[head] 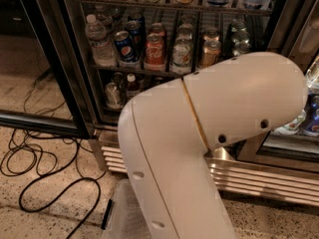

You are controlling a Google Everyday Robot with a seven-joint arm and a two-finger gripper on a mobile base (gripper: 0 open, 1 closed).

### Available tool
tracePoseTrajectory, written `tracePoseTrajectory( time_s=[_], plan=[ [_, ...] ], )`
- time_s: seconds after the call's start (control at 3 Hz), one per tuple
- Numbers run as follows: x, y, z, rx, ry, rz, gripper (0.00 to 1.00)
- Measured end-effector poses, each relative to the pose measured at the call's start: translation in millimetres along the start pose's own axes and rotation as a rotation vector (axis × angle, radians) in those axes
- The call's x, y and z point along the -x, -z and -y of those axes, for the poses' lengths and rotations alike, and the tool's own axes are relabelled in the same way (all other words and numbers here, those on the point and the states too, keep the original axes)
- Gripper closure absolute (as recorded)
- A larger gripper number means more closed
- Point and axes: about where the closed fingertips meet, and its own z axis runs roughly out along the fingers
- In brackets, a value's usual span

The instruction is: Pick water bottle from bottom shelf of fridge

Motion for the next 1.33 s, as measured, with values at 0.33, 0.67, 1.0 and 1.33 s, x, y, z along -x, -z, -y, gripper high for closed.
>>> tracePoseTrajectory(
  time_s=[0.33, 0.67, 1.0, 1.33],
  plan=[
    [-0.3, -2.0, 0.6, -0.006, -0.008, 0.001, 0.35],
    [-2.3, -3.2, 0.4, -0.012, -0.013, -0.001, 0.36],
    [-6.7, -7.5, 1.8, -0.019, -0.025, -0.009, 0.38],
    [-8.3, -7.6, -0.2, -0.021, -0.027, -0.012, 0.33]
  ],
)
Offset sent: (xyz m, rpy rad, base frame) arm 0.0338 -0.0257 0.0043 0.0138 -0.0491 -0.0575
